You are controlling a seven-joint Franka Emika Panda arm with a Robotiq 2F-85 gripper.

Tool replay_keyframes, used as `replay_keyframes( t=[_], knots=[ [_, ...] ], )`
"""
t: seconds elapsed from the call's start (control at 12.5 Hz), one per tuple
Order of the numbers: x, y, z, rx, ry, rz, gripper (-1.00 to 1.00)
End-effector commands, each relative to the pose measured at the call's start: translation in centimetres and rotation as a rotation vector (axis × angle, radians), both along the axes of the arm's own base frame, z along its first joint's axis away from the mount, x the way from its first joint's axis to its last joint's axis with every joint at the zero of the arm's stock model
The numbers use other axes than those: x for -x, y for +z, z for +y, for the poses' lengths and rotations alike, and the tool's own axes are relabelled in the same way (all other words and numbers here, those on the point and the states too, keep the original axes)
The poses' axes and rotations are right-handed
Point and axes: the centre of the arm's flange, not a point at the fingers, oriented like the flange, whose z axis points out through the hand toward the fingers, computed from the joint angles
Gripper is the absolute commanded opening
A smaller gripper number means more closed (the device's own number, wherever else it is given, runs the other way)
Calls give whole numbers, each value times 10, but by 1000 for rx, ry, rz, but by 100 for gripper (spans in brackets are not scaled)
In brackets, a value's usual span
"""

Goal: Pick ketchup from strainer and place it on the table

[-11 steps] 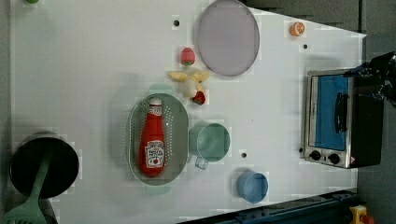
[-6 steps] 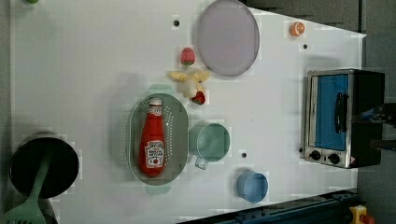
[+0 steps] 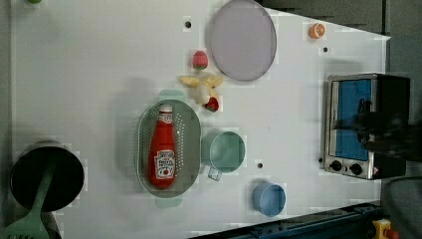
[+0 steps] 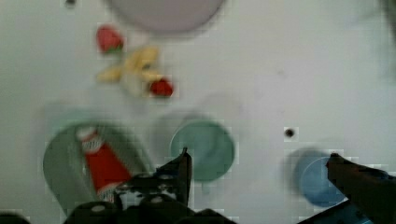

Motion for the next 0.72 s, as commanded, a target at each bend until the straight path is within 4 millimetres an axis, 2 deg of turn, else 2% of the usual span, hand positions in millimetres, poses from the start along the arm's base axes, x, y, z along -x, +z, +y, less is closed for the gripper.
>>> replay_keyframes(
  t=[0.08, 0.4, 0.56, 0.72],
  knots=[
    [4, -40, 60, -13, 91, 36, 100],
    [32, -87, 145, -51, 267, 57, 100],
    [45, -116, 173, -86, 321, 55, 100],
    [52, -148, 190, -128, 319, 24, 100]
  ],
)
